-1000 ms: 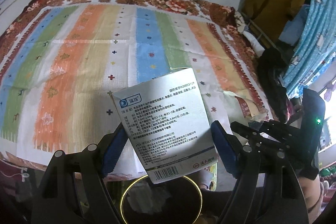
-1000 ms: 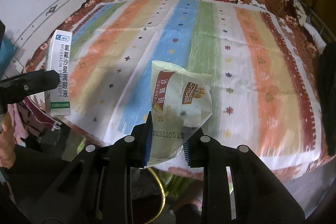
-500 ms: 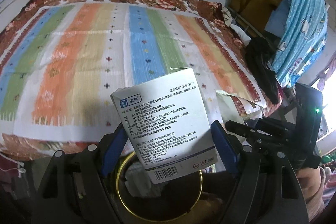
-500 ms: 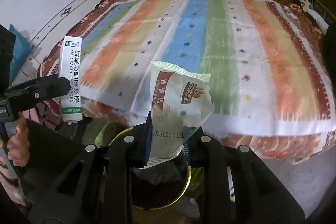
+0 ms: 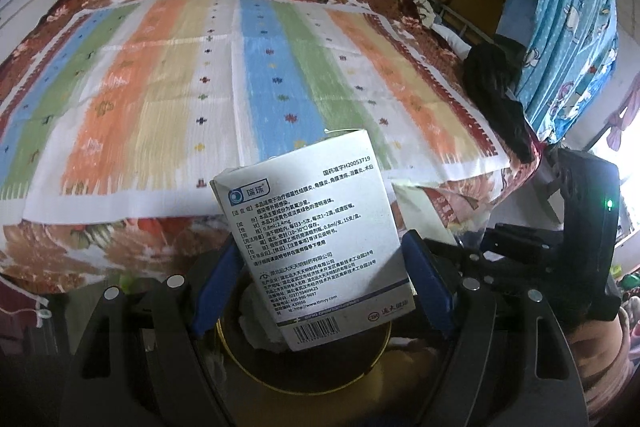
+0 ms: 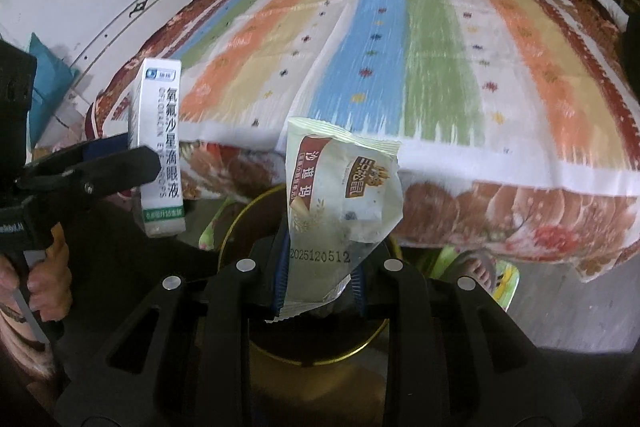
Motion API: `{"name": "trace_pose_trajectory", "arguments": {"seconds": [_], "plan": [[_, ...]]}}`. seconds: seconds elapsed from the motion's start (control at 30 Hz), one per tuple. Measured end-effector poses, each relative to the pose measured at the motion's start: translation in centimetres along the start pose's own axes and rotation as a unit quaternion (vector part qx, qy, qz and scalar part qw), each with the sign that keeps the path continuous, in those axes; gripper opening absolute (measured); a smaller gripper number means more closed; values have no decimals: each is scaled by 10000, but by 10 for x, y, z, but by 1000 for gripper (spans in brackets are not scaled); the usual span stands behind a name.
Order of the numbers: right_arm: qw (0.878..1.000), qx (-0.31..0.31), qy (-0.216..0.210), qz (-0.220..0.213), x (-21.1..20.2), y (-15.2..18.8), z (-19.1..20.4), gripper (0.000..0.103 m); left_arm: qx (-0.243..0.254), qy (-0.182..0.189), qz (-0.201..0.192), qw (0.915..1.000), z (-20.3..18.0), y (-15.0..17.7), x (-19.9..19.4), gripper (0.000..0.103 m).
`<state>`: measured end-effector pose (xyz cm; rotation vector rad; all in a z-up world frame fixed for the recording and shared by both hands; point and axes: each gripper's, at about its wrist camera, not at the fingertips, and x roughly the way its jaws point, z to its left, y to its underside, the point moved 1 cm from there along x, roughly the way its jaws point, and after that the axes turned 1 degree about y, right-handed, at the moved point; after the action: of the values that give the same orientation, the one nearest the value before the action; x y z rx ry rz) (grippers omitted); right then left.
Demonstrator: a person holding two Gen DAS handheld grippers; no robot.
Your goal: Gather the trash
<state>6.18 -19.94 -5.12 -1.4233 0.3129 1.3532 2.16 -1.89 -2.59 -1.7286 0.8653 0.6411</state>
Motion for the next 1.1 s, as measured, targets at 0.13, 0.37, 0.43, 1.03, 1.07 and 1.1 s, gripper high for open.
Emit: {"name": "trace_pose_trajectory", "arguments": {"seconds": [0.13,0.37,0.43,1.03,1.07,1.1], "plan": [[9997,35,-56,223,10,16,5,25,-43,-195,174,9996,1,14,8,78],[9988,129,-102,455,20,31,9,29,-78,-373,378,9986,2,26,16,78],[9987,149,-126,474,20,31,9,39,-91,-411,451,9981,2,28,20,79],[9986,135,-226,470,21,29,11,76,-602,-403,598,9956,18,23,25,92],[9986,127,-225,452,20,29,11,76,-617,-397,614,9954,19,24,25,93],[9987,115,-229,437,19,29,12,76,-620,-395,633,9953,21,25,24,94]]}}
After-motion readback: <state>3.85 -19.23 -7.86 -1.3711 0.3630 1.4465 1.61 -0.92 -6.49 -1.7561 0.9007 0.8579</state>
